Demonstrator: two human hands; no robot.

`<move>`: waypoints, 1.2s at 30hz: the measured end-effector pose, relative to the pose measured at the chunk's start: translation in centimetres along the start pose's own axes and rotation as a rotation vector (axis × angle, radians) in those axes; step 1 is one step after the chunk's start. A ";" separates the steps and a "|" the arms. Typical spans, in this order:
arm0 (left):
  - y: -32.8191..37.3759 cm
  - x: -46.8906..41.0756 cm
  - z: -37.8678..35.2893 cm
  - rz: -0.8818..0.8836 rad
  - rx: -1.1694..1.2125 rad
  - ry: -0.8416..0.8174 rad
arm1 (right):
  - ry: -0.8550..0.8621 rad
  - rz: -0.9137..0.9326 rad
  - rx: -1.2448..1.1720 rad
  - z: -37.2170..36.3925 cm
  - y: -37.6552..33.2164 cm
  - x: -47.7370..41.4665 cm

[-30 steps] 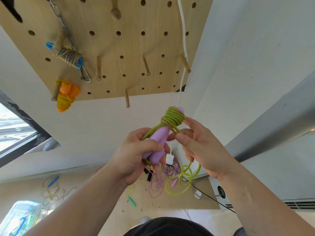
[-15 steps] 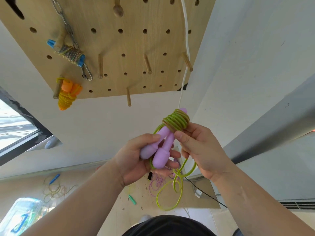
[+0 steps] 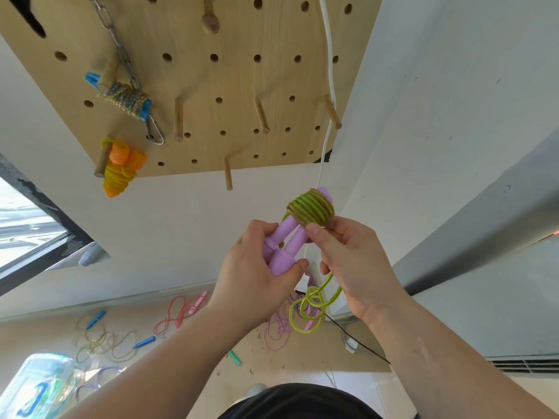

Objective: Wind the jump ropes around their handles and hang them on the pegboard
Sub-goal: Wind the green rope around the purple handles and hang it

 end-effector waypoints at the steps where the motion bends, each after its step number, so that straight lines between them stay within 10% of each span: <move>1: 0.0 -0.1 0.1 0.047 0.077 -0.029 | -0.036 0.020 -0.016 -0.1 -0.3 0.0; 10: -0.6 -0.4 -1.3 0.387 0.803 -0.490 | -0.239 0.017 0.056 0.8 -1.2 -0.6; 30: -1.1 2.2 -5.0 0.575 1.283 -1.417 | -0.342 0.138 0.045 -0.1 -1.5 -0.5; 33: -1.5 1.6 -4.9 0.513 1.170 -1.346 | -0.291 0.138 0.025 -0.4 -1.4 -0.4; 36: -2.2 -0.4 -3.8 0.485 0.875 -0.816 | -0.160 0.113 0.042 -0.2 -1.1 -0.7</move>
Point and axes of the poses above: each hand's wrist, its own x-axis away from the middle knuckle, its own z-axis out of the back of the hand, y = z × x, the point moved 6 cm from there along -x, towards the middle knuckle, and after that the axes turned 15 degrees about z, right-handed, at the moved point
